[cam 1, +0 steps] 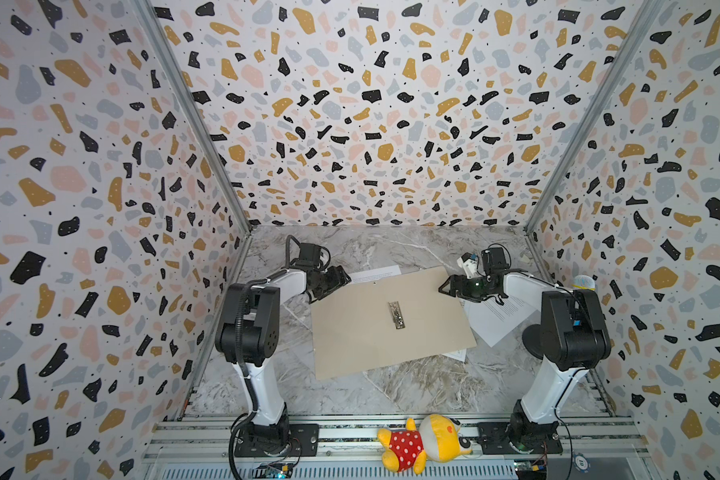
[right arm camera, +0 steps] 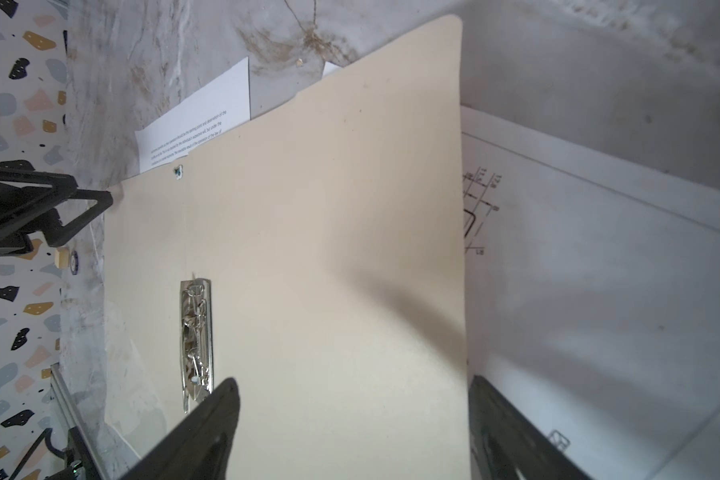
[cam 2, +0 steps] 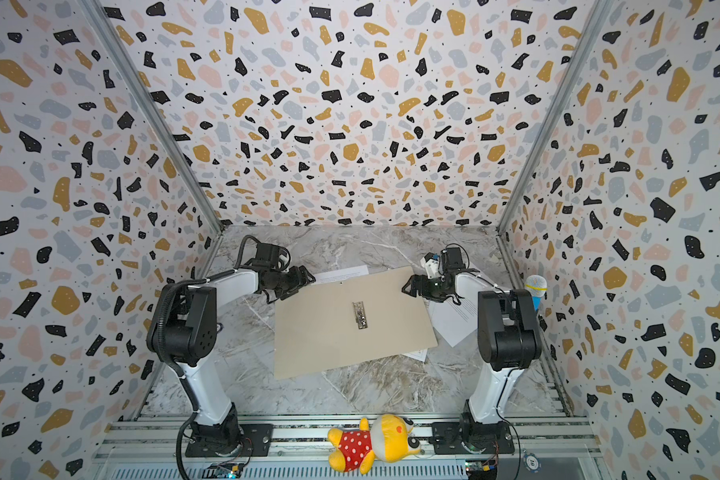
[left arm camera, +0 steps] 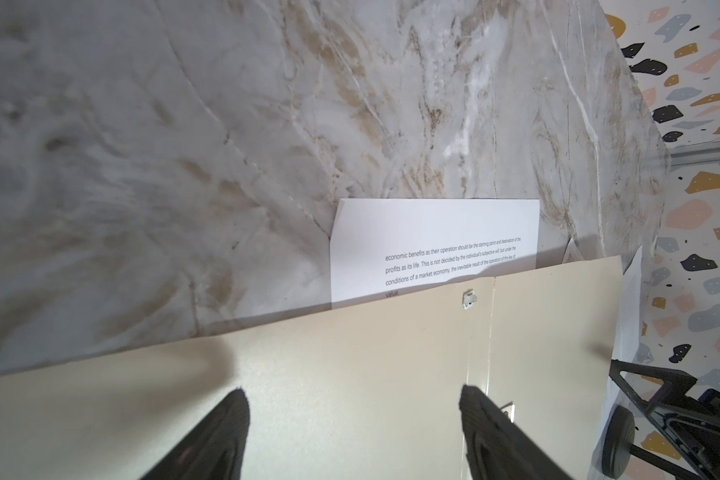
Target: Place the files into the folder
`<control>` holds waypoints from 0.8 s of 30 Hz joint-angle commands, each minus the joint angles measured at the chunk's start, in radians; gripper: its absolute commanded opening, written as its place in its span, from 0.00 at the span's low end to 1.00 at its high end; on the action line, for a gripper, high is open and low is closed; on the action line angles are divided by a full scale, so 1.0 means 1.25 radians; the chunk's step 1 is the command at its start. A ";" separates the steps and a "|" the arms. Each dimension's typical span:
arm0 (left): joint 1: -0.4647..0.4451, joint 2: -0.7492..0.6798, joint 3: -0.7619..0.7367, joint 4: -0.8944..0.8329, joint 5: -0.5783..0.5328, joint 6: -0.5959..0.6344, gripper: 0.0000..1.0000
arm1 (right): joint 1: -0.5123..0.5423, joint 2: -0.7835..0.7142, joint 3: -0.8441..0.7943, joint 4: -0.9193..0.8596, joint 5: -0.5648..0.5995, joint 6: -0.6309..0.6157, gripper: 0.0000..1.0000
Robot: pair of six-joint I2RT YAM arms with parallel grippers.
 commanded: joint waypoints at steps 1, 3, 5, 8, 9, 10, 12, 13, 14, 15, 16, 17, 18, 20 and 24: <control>0.003 0.020 0.047 0.014 0.016 0.002 0.81 | 0.012 -0.038 -0.009 -0.005 -0.043 0.014 0.84; 0.003 0.041 0.072 0.010 0.022 0.005 0.81 | 0.016 -0.042 -0.013 0.003 -0.062 0.020 0.81; 0.003 0.059 0.102 0.000 0.025 0.011 0.80 | 0.021 -0.044 -0.017 0.009 -0.075 0.025 0.77; 0.003 0.082 0.140 -0.006 0.031 0.018 0.80 | 0.024 -0.042 -0.020 0.016 -0.086 0.034 0.74; 0.002 0.092 0.153 -0.007 0.042 0.016 0.80 | 0.025 -0.041 -0.021 0.017 -0.088 0.038 0.74; 0.002 0.102 0.165 -0.009 0.055 0.016 0.79 | 0.024 -0.042 -0.023 0.019 -0.089 0.039 0.73; -0.004 0.127 0.195 -0.017 0.081 0.018 0.79 | 0.025 -0.041 -0.024 0.020 -0.092 0.042 0.71; -0.008 0.136 0.207 -0.024 0.085 0.021 0.79 | 0.025 -0.042 -0.025 0.022 -0.092 0.043 0.70; -0.012 0.148 0.219 -0.032 0.086 0.026 0.79 | 0.025 -0.042 -0.025 0.022 -0.092 0.044 0.67; -0.014 0.158 0.228 -0.039 0.086 0.026 0.78 | 0.025 -0.042 -0.024 0.024 -0.092 0.045 0.64; -0.016 0.165 0.234 -0.043 0.088 0.025 0.78 | 0.025 -0.042 -0.024 0.024 -0.091 0.047 0.61; -0.016 0.173 0.236 -0.045 0.092 0.022 0.78 | 0.025 -0.042 -0.023 0.023 -0.090 0.048 0.59; -0.018 0.178 0.236 -0.044 0.092 0.020 0.78 | 0.025 -0.042 -0.023 0.024 -0.090 0.048 0.56; -0.018 0.182 0.233 -0.045 0.085 0.019 0.77 | 0.026 -0.041 -0.024 0.022 -0.085 0.052 0.53; -0.021 0.190 0.231 -0.055 0.083 0.027 0.77 | 0.026 -0.042 -0.023 0.021 -0.081 0.053 0.48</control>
